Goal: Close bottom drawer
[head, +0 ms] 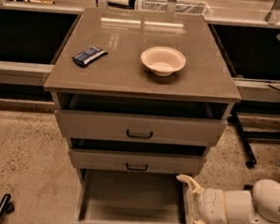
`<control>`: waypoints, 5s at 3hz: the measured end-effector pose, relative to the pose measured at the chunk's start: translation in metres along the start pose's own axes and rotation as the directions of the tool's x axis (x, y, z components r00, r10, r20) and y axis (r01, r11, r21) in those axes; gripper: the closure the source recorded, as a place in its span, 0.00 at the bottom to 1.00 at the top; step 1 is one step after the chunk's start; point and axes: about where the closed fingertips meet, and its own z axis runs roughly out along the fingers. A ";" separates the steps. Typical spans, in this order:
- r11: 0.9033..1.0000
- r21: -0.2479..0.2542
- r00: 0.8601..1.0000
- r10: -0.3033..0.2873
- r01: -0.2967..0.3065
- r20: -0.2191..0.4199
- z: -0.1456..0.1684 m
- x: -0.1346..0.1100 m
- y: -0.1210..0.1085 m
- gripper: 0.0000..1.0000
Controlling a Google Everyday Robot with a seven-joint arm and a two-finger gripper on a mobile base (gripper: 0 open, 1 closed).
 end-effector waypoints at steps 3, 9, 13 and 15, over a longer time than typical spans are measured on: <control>0.999 -0.048 0.995 -0.019 0.014 -0.099 0.068 0.144 0.042 0.00; 0.997 -0.007 0.944 -0.070 0.072 -0.323 0.166 0.303 0.053 1.00; 0.989 -0.034 0.930 -0.145 0.142 -0.338 0.193 0.360 0.049 0.35; 0.985 0.022 0.933 -0.157 0.173 -0.325 0.199 0.354 -0.008 0.00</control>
Offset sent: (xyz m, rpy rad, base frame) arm -0.0287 -0.0237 -0.2284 -0.1832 0.0041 0.0795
